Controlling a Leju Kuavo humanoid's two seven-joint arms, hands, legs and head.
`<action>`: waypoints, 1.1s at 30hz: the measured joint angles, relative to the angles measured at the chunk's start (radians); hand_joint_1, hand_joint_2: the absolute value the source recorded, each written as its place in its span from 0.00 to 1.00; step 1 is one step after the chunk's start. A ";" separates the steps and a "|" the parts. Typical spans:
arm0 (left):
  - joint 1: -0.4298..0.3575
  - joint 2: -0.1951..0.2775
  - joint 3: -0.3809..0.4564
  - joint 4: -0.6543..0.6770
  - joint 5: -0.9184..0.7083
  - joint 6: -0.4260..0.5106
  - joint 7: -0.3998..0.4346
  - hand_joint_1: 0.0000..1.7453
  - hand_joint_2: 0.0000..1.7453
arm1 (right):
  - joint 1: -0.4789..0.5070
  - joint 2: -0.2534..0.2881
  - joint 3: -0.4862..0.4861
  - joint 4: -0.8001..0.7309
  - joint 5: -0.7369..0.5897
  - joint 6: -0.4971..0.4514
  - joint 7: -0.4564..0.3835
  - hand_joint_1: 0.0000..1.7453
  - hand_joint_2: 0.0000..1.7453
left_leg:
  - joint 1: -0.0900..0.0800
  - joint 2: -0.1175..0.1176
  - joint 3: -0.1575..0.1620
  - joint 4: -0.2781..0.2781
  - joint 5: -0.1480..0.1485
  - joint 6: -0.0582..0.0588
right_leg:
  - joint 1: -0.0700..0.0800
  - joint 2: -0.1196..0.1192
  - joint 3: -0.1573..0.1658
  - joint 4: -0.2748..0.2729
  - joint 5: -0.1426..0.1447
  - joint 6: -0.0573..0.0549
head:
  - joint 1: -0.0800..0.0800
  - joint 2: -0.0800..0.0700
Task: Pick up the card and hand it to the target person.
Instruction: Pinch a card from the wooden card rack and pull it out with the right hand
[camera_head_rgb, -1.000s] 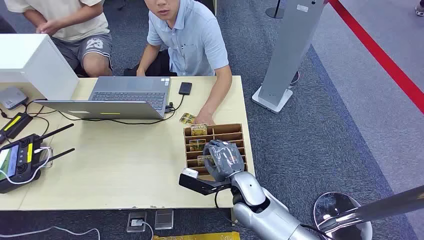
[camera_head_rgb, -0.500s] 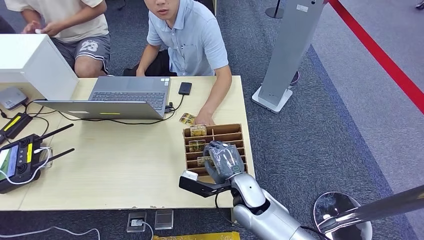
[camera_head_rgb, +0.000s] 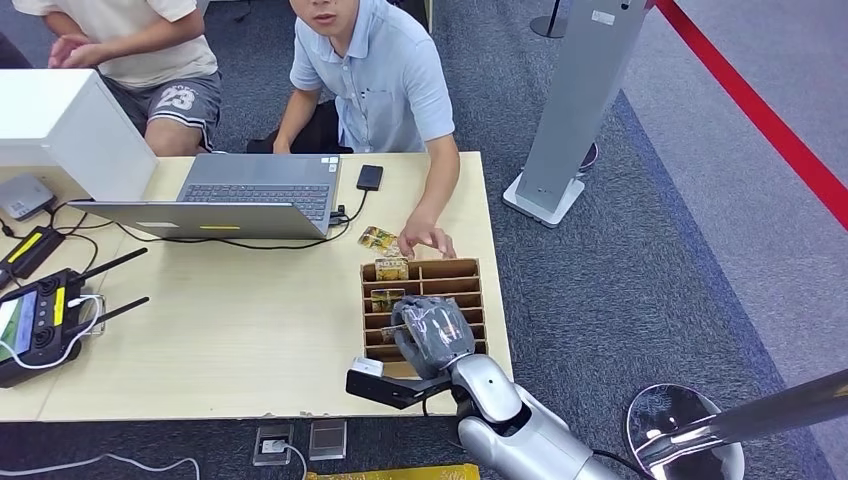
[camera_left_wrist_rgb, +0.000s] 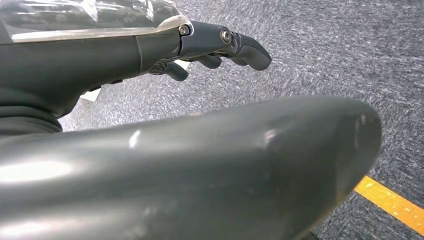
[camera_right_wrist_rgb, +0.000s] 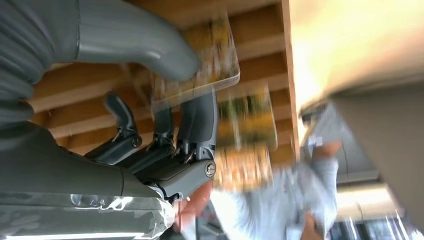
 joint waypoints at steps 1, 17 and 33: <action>0.000 0.001 0.000 0.000 -0.002 0.000 -0.001 0.00 0.00 | 0.000 0.000 0.002 0.003 -0.003 -0.005 0.001 0.99 1.00 | 0.000 0.000 0.000 0.000 0.000 0.000 | 0.000 0.000 0.000 0.000 0.000 0.000 | 0.000 0.000; 0.001 0.013 0.000 0.000 -0.055 0.000 0.035 0.00 0.00 | -0.024 0.008 0.007 0.051 -0.015 -0.079 -0.039 1.00 1.00 | 0.000 -0.001 -0.001 0.000 0.000 0.000 | 0.000 0.000 0.000 0.000 0.000 0.000 | 0.000 0.000; 0.003 0.036 0.000 0.008 -0.096 -0.110 0.050 0.00 0.00 | -0.104 0.006 -0.054 -0.116 -0.024 -0.162 -0.070 1.00 1.00 | 0.000 0.000 -0.001 0.000 0.000 0.000 | 0.000 0.000 -0.001 0.000 0.000 0.000 | 0.000 0.000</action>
